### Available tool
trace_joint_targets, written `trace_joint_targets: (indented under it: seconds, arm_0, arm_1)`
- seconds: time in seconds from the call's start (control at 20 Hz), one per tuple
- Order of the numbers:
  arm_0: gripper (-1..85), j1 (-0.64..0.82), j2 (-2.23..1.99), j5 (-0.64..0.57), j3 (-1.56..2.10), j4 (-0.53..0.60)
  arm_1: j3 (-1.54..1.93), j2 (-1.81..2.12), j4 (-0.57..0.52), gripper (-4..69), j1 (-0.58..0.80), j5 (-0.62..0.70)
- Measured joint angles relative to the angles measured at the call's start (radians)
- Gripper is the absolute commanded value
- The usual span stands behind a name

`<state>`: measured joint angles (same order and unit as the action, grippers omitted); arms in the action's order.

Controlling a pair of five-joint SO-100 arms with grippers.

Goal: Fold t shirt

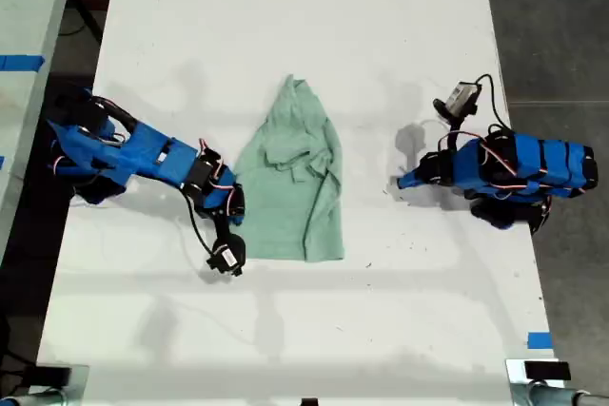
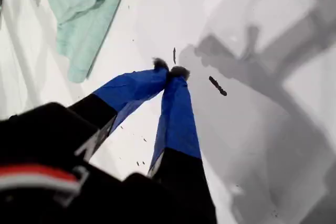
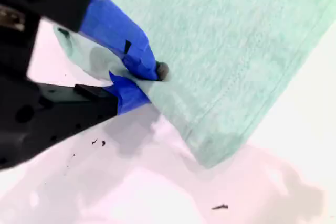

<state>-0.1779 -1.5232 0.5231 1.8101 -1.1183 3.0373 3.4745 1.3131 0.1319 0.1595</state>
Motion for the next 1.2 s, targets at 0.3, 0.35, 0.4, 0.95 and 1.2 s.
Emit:
trace_joint_targets:
  seconds: [0.3,0.35,0.4,0.95,1.2]
  arm_0:
    - [-0.1,-0.012,0.028,-0.078,-0.267,-0.201]
    - [-0.1,0.002,0.118,-0.126,-0.393,-0.261]
    - [-0.1,0.018,0.230,-0.179,-0.541,-0.314]
    - [18.6,0.106,0.397,-0.314,-0.778,-0.213]
    - [23.5,0.112,0.420,-0.385,-0.778,-0.137]
  arm_1:
    - [0.000,0.000,0.000,1.5,0.000,0.000]
    - [0.000,0.000,0.000,1.5,0.000,0.000]
    - [0.000,0.000,0.000,1.5,0.000,0.000]
    - [0.000,0.000,0.000,1.5,0.000,0.000]
    - [0.000,0.000,0.000,1.5,0.000,0.000]
